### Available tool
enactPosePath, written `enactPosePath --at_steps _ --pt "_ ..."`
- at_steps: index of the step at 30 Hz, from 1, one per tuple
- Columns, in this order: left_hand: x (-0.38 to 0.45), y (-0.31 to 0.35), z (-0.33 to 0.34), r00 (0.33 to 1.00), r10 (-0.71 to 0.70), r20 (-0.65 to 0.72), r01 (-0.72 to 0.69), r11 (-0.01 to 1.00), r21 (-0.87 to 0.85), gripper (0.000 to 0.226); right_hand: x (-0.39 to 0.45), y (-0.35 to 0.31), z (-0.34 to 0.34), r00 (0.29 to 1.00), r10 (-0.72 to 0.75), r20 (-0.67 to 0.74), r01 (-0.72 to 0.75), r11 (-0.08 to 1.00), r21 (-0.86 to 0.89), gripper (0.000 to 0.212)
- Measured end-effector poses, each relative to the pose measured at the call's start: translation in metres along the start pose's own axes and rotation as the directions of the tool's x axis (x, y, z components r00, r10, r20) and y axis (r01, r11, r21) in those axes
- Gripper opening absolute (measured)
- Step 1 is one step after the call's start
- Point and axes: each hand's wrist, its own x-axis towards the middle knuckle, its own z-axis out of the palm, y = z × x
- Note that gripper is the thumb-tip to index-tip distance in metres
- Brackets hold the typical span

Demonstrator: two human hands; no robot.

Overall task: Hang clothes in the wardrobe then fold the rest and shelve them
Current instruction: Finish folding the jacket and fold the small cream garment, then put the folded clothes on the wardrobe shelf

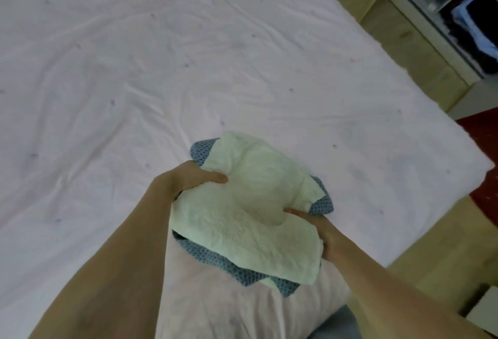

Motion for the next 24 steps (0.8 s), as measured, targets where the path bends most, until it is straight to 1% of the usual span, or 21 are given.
enactPosePath --at_steps 1,2,3,5,8,11,14,17,19,21,22,24 --pt "0.000 -0.002 0.002 0.999 0.008 -0.037 -0.008 1.000 0.001 0.068 -0.002 -0.001 -0.003 0.998 0.007 0.055 -0.002 0.996 -0.092 0.058" --pt "-0.001 -0.002 0.005 0.998 0.015 -0.066 -0.015 1.000 -0.002 0.064 -0.002 -0.001 -0.005 0.995 0.018 0.100 -0.003 0.989 -0.147 0.048" --pt "-0.003 -0.003 0.006 0.996 0.018 -0.084 -0.020 1.000 -0.014 0.061 -0.001 -0.001 -0.008 0.992 0.025 0.126 -0.003 0.985 -0.171 0.044" --pt "-0.009 -0.002 0.010 0.993 0.031 -0.115 -0.035 0.999 -0.031 0.057 0.002 -0.002 -0.007 0.991 0.007 0.136 0.018 0.983 -0.180 0.047" --pt "-0.032 0.007 0.019 0.984 0.048 -0.169 -0.058 0.997 -0.055 0.053 -0.006 -0.006 -0.013 0.995 -0.032 0.098 0.050 0.980 -0.191 0.046" --pt "-0.071 0.024 0.032 0.976 0.085 -0.199 -0.104 0.991 -0.087 0.062 -0.028 -0.014 -0.036 0.987 -0.095 0.127 0.112 0.985 -0.134 0.054" --pt "-0.130 0.071 0.059 0.952 0.181 -0.248 -0.207 0.975 -0.084 0.061 -0.079 -0.039 -0.081 0.981 -0.161 0.110 0.169 0.983 -0.073 0.051" --pt "-0.177 0.129 0.100 0.922 0.296 -0.249 -0.320 0.946 -0.059 0.062 -0.131 -0.063 -0.140 0.976 -0.198 0.087 0.199 0.980 0.000 0.044" --pt "-0.209 0.166 0.137 0.902 0.356 -0.243 -0.378 0.925 -0.047 0.058 -0.172 -0.073 -0.189 0.966 -0.246 0.072 0.245 0.969 0.025 0.031" --pt "-0.226 0.196 0.166 0.894 0.386 -0.227 -0.407 0.912 -0.050 0.061 -0.198 -0.079 -0.232 0.955 -0.293 0.042 0.292 0.956 0.032 0.021" --pt "-0.234 0.213 0.185 0.891 0.398 -0.219 -0.416 0.908 -0.043 0.063 -0.212 -0.081 -0.257 0.946 -0.323 0.021 0.322 0.946 0.027 0.024" --pt "-0.246 0.244 0.218 0.884 0.429 -0.188 -0.442 0.897 -0.029 0.066 -0.231 -0.087 -0.304 0.930 -0.367 -0.022 0.367 0.929 0.035 0.036"
